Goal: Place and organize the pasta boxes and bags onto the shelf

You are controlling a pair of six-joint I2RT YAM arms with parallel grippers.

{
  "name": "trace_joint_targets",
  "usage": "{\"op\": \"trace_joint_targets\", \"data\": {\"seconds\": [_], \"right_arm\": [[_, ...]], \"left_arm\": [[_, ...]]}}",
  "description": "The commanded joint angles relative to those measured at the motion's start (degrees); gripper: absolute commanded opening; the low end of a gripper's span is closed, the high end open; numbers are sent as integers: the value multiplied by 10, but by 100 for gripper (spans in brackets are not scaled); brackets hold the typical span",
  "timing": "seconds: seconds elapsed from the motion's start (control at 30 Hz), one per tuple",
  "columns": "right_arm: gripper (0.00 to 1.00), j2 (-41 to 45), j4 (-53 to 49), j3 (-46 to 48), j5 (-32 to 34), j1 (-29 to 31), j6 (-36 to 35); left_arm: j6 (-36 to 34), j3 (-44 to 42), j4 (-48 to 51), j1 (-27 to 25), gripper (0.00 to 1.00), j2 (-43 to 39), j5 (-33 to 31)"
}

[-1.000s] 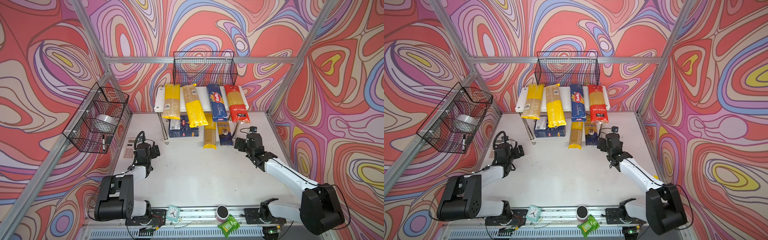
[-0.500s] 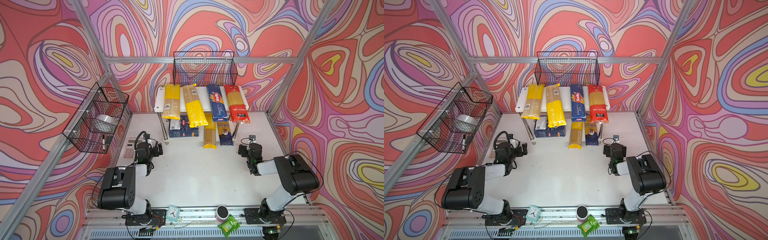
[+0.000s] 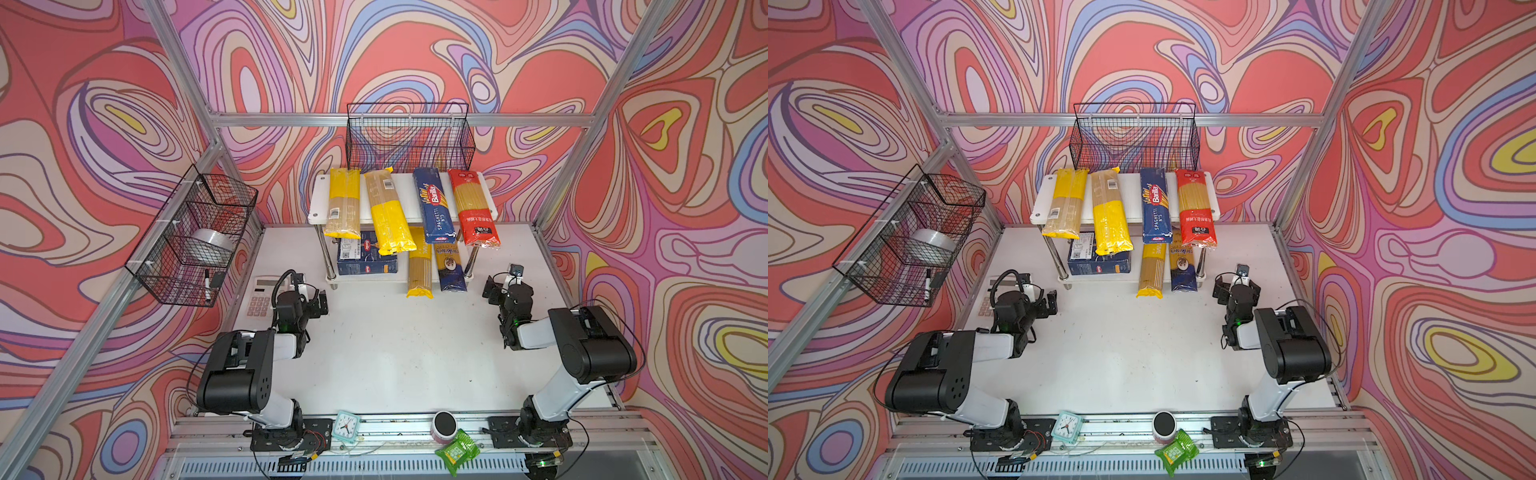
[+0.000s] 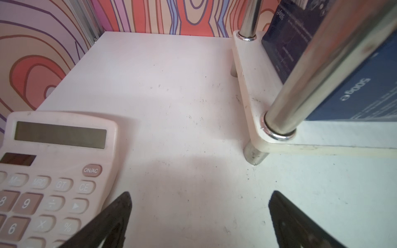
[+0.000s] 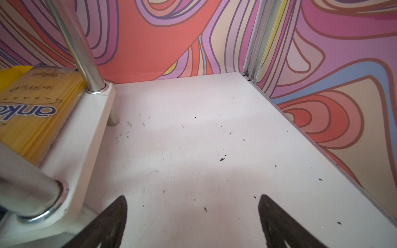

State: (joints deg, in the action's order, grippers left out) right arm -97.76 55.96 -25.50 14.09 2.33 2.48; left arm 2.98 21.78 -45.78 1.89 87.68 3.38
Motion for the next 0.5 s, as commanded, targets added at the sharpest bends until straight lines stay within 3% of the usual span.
{"op": "trace_joint_targets", "data": {"seconds": [0.0, 0.47], "right_arm": [[98, -5, 8, -5, -5, 0, 0], [98, -5, 8, -5, -6, 0, 0]], "left_arm": [[-8, -2, -40, -2, 100, 3, -8], [-8, -5, -51, -2, 100, 3, -8]]}}
